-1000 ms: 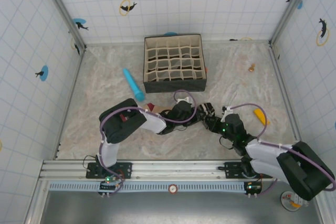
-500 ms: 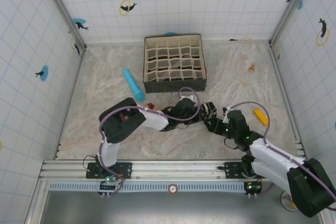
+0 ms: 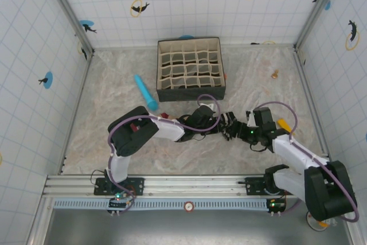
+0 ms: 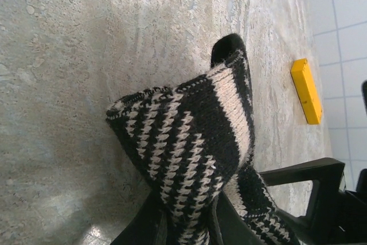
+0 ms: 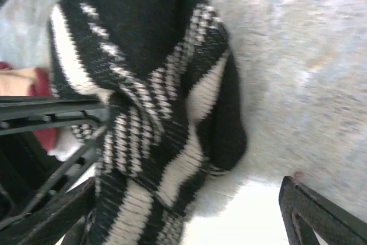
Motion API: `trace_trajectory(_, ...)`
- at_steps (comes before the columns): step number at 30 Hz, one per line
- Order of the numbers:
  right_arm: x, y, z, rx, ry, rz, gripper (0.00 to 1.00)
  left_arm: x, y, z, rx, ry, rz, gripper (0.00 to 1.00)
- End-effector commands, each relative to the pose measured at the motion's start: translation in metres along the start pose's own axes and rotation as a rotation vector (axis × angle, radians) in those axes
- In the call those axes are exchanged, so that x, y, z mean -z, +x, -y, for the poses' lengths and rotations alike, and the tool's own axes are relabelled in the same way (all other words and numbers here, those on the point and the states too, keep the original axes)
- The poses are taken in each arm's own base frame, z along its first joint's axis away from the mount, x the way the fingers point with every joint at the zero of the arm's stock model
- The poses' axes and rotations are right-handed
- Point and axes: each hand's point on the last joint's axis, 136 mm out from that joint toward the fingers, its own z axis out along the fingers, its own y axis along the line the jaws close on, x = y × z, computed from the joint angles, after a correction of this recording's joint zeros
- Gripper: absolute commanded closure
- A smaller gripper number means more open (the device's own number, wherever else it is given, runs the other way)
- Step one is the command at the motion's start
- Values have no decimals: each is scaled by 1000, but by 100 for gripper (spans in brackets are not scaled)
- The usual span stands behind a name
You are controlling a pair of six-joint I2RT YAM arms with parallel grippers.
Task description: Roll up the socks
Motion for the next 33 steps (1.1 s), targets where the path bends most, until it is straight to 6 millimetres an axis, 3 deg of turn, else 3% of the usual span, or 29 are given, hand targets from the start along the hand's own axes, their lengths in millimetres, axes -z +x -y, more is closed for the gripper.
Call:
trace_trajectory(1, -4, -2, -17, -1, -105, -27, 18, -5, 22, -29, -15, -103, -92, 88)
trace_trajectory(5, -12, 0, -11, -28, -113, -23, 21, -8, 23, -27, -16, -97, -102, 87)
trace_trajectory(10, -19, 10, 4, -36, -89, -31, 33, -8, 24, -28, -19, -97, -102, 81)
trace_trajectory(12, -21, 11, 8, -32, -91, -23, 43, -7, 25, -28, -17, -93, -104, 70)
trace_trajectory(15, -23, 18, 17, -41, -71, -31, 61, -7, 25, -28, -12, -92, -105, 43)
trace_trajectory(18, -21, 21, 23, -39, -56, -31, 79, -6, 23, -26, -5, -89, -99, 32)
trace_trajectory(22, -17, 24, 28, -36, -30, -28, 92, -5, 20, -20, 9, -60, -92, 31)
trace_trajectory(27, -17, 22, 26, -38, -36, -31, 91, -13, 12, -17, 20, -52, -84, 32)
trace_trajectory(33, -19, 17, 22, -45, -46, -56, 87, -27, 10, -16, 45, -26, -99, 43)
